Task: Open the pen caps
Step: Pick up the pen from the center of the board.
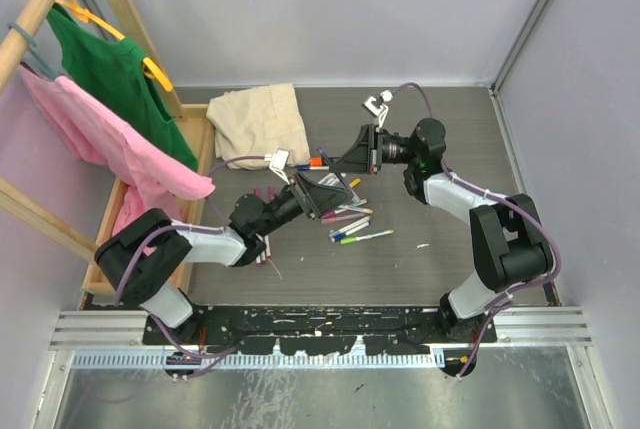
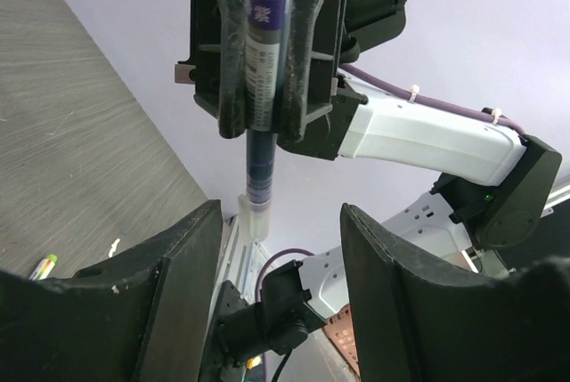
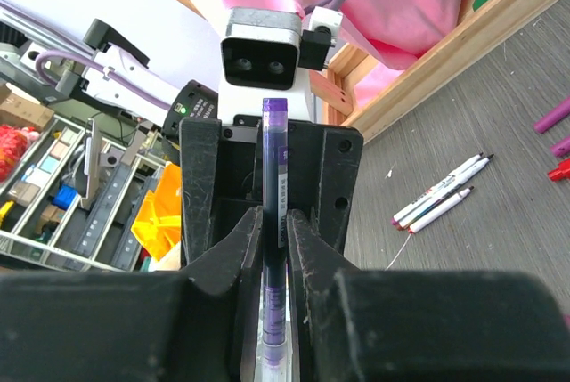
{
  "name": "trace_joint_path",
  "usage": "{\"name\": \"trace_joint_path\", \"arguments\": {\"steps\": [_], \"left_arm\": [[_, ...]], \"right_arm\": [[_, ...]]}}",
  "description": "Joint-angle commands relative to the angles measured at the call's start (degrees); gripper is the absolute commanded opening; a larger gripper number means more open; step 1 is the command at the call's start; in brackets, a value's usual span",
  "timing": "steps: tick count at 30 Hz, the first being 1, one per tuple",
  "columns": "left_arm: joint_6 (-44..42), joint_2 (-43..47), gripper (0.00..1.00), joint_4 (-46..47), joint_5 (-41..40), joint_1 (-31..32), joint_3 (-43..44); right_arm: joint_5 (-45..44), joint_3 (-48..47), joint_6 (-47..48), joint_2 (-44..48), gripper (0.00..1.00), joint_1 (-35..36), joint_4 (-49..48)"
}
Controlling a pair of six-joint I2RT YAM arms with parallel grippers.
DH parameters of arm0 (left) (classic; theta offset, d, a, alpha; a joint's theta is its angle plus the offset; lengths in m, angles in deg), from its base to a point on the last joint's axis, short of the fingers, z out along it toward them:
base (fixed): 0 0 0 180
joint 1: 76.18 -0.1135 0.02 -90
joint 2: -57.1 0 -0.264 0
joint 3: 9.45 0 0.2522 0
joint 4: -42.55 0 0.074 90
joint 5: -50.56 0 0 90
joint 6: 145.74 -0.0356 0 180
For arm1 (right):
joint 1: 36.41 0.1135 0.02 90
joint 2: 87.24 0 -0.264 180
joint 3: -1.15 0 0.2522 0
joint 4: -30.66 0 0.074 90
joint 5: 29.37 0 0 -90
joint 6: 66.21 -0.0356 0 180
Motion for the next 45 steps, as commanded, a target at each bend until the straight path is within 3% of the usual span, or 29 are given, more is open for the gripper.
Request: {"name": "trace_joint_path", "arguments": {"steps": [1,7,14,20,26,34,41,45], "left_arm": [[-1.4,-1.2,0.56,4.0,0.3,0.7,2.7],[-1.9,-2.0,0.52,4.1,-0.3,1.0,3.8],[-2.0,-3.0,0.39,4.0,0.2,1.6,4.9],[-3.2,-2.8,0.24,4.0,-0.2,1.6,4.3],[-5.4,-1.7,0.01,4.0,-1.2,1.6,2.0],[-11.9,5.8,0.00,-4.1,-2.6,1.7,-1.9],[-20.2,15.9,0.00,-20.7,-3.4,1.6,-2.7],[-24.5,22.8,0.00,-33.4,-3.0,1.2,-2.4]], "right_arm": [[-0.9,0.4,-2.9,0.7,0.01,0.2,-7.0],[-1.1,0.7,-4.4,0.1,0.01,0.6,-8.5],[-1.1,0.8,-5.0,-0.5,0.01,0.5,-9.2],[-1.0,0.8,-4.8,-0.6,0.03,0.6,-9.3],[-0.2,0.3,-3.7,-0.7,0.04,0.4,-9.0],[0.7,-0.4,-0.9,-0.4,0.06,-1.4,-6.1],[2.7,-1.5,2.8,0.7,0.28,-1.7,-3.8],[3.7,-4.0,15.9,3.7,0.40,-2.8,9.8]]}}
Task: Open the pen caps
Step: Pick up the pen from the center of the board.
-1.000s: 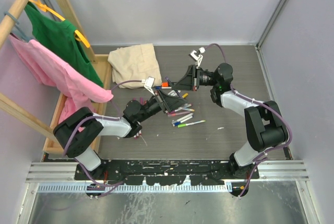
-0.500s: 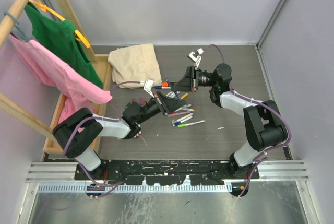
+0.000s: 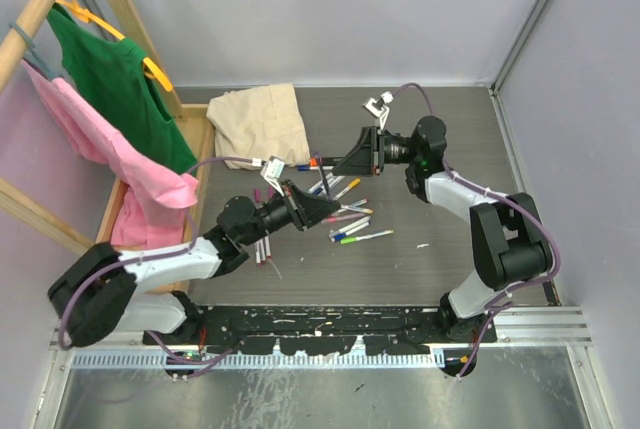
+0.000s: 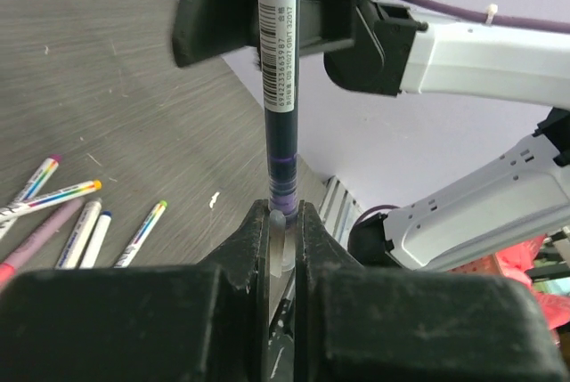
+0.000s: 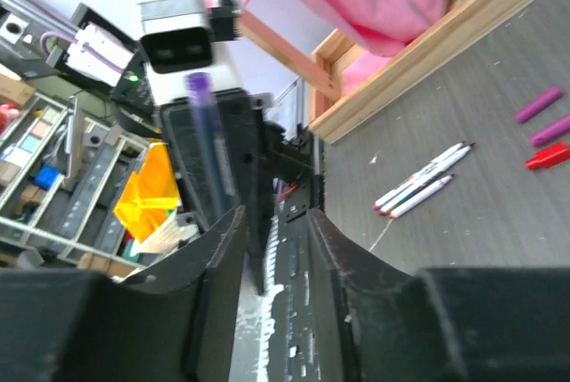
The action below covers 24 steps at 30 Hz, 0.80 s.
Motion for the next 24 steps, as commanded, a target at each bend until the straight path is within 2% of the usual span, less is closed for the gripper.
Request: {"name": "trace_joint_path", "arguments": {"steps": [1,3,6,8,11,16,20,24], "left_arm": [[-8.2,8.3,0.00,-13.0,0.1,-0.6,0.8],[-10.3,11.4,0.00,-19.4,0.6,-1.1,1.2],[-13.1,14.8,0.00,-29.8,2.4,-2.1,2.6],[-14.4,16.1,0.00,-37.2,4.6,-2.9,4.2],[-16.4,16.4,0.00,-46.5,8.1,-4.1,6.9],[-19.0,11.9,0.00,-57.2,16.1,-5.1,13.1],[-20.8,6.1,0.00,-61.8,23.4,-5.1,17.8],[-21.7,-0.1,0.00,-65.1,29.1,-5.1,21.8]], "right_arm": [[0.8,-5.5,19.4,5.5,0.42,-2.4,17.3],[-0.1,-9.4,35.1,7.6,0.47,-3.2,35.4],[-6.8,-19.3,66.5,9.9,0.55,-3.7,69.2],[-11.0,-23.2,77.7,11.1,0.58,-3.7,79.0],[-13.1,-23.5,89.4,14.1,0.68,-3.6,84.4],[-15.5,-15.1,110.8,21.3,0.88,-0.7,86.2],[-24.1,-10.4,127.3,24.3,0.90,6.2,88.6],[-30.2,-8.6,132.8,24.0,0.87,12.6,88.0]]}}
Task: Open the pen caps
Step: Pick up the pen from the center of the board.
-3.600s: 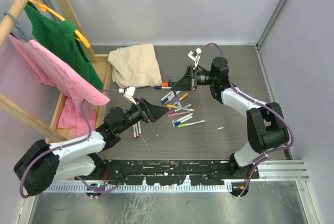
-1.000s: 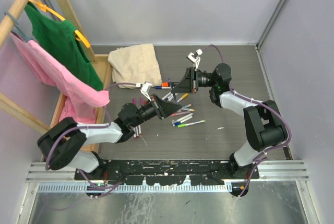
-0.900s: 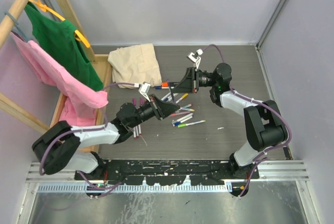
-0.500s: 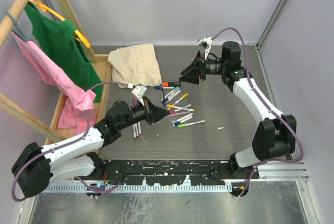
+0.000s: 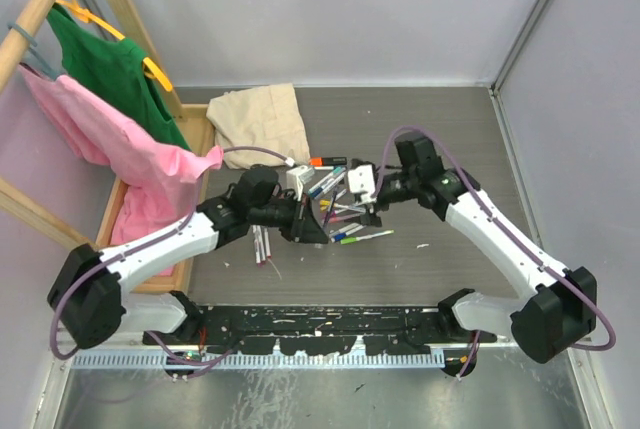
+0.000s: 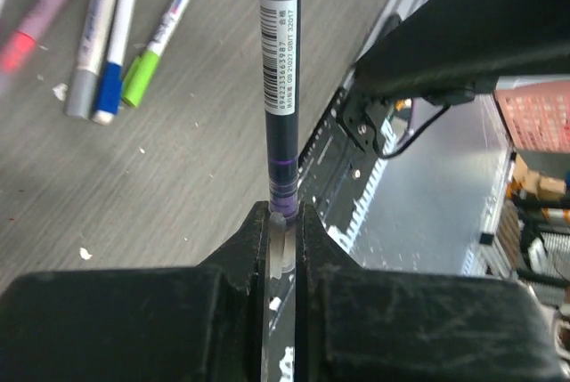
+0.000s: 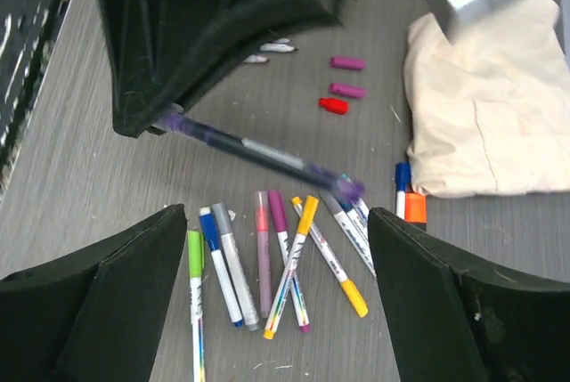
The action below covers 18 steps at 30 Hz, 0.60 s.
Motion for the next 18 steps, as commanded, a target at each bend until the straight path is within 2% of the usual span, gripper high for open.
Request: {"name": "trace_joint_path", "arguments": {"steps": [1,7,11,15,18], "left_arm": [[-3.4,-5.7,0.00,-7.0,10.2,-0.2,5.4],[-4.1,-9.9,0.00,-7.7,13.4,-0.2,7.1],[-5.4,-11.2,0.00,-9.3,14.9,-0.2,8.5],[-6.8,-11.8,0.00,-10.6,15.4,-0.2,9.1],[-7.3,-12.4,0.00,-11.2,15.9,-0.2,9.4]], "right_arm": [[-9.4,0.7,14.6,0.4,0.86,5.6,1.5],[-13.8,2.1,20.8,-0.1,0.79,11.3,4.1],[-20.2,3.8,24.3,-1.2,0.73,16.0,4.5],[-24.8,4.7,26.3,-2.2,0.64,19.0,4.7],[-26.6,5.3,28.1,-2.5,0.52,20.6,4.6]]}}
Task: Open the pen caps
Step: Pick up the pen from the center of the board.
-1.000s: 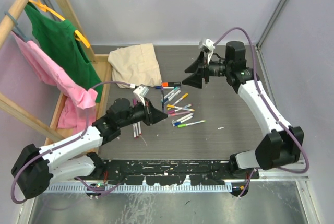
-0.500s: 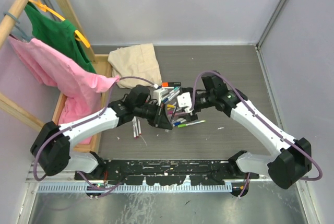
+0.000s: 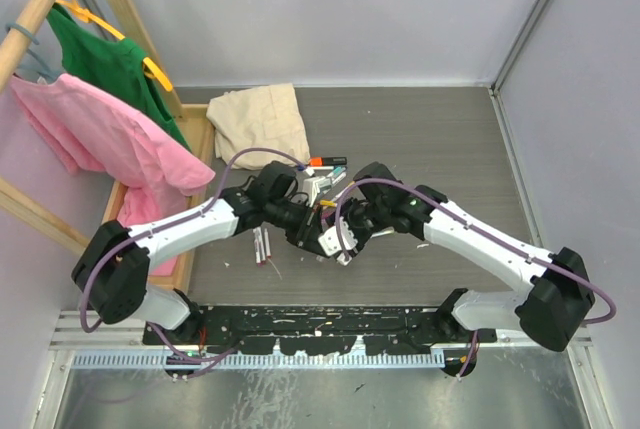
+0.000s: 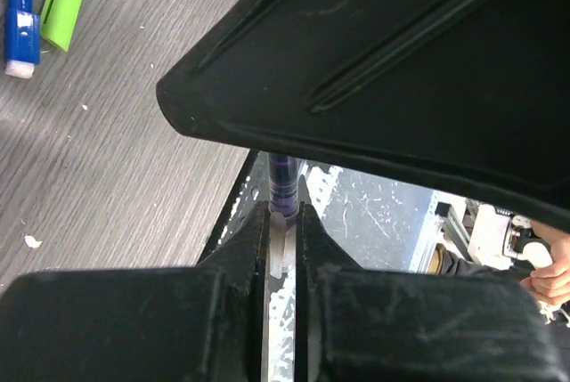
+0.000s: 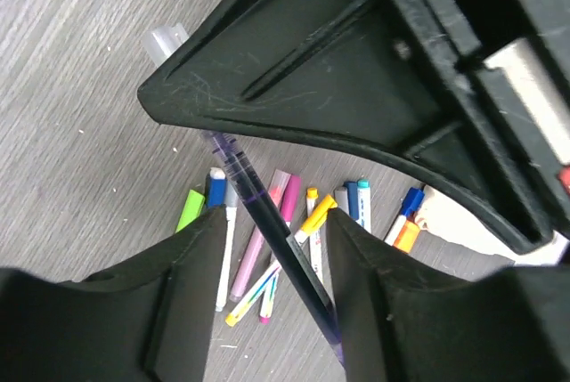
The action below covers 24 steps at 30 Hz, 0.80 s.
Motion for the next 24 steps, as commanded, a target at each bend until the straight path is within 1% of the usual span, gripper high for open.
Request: {"name": "trace_joint_path", "arguments": {"steps": [1,7,10,14,20,24], "left_arm": [[-2.0,-0.6,0.00,-1.1,3.2,-0.2,2.5],[-3.2,-0.9,0.01,-2.9,2.4,-0.2,3.2],[-3.6,-0.8,0.08,-3.7,1.1,-0.3,3.4],[-2.5,1.0,0.26,-2.4,-0.6,-1.0,2.1],[0.7,6.8,0.50,2.5,-3.7,-2.3,-1.8],[3.6,16.0,0.64,10.3,-8.5,-3.3,-7.4]], "right_arm": [[-5.9,0.7,4.0,-0.2,0.48,2.3,-0.6],[-10.5,1.6,4.4,-0.5,0.25,5.2,-1.8],[-10.9,1.7,4.7,-0.1,0.16,5.6,-1.6],[-10.8,1.8,4.1,0.7,0.02,5.8,-1.5],[-10.7,0.0,0.5,0.7,0.01,5.6,-1.2],[-9.0,-1.8,-0.9,0.2,0.01,4.2,0.6]]}}
